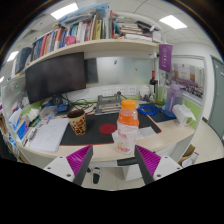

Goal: Pour water

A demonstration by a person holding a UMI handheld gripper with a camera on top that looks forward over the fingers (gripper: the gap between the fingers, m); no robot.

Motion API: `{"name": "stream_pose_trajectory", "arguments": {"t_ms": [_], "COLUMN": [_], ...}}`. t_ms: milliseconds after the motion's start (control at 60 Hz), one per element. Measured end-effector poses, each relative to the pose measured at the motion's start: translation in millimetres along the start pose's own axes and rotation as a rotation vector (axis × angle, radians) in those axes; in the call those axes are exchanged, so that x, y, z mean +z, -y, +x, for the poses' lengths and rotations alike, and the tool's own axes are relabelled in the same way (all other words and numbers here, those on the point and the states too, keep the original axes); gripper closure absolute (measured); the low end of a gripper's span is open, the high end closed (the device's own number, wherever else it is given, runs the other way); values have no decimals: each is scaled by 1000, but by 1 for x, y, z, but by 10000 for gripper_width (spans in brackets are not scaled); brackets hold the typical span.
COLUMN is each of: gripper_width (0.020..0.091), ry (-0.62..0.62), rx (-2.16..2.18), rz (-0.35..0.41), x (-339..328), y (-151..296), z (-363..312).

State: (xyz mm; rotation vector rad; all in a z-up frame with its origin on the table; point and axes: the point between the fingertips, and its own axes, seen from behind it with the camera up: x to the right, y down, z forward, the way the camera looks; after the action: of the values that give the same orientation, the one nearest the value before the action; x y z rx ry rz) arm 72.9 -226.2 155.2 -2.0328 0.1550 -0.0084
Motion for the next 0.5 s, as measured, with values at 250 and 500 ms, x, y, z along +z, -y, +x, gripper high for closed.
{"name": "stream_pose_trajectory", "arguments": {"t_ms": [250,500], "gripper_width": [247,474], "ry": [-37,50], "rx": [-17,-62], "rz": [117,184], "x": [90,139], "y": [39,44], "z": [41,35]}}
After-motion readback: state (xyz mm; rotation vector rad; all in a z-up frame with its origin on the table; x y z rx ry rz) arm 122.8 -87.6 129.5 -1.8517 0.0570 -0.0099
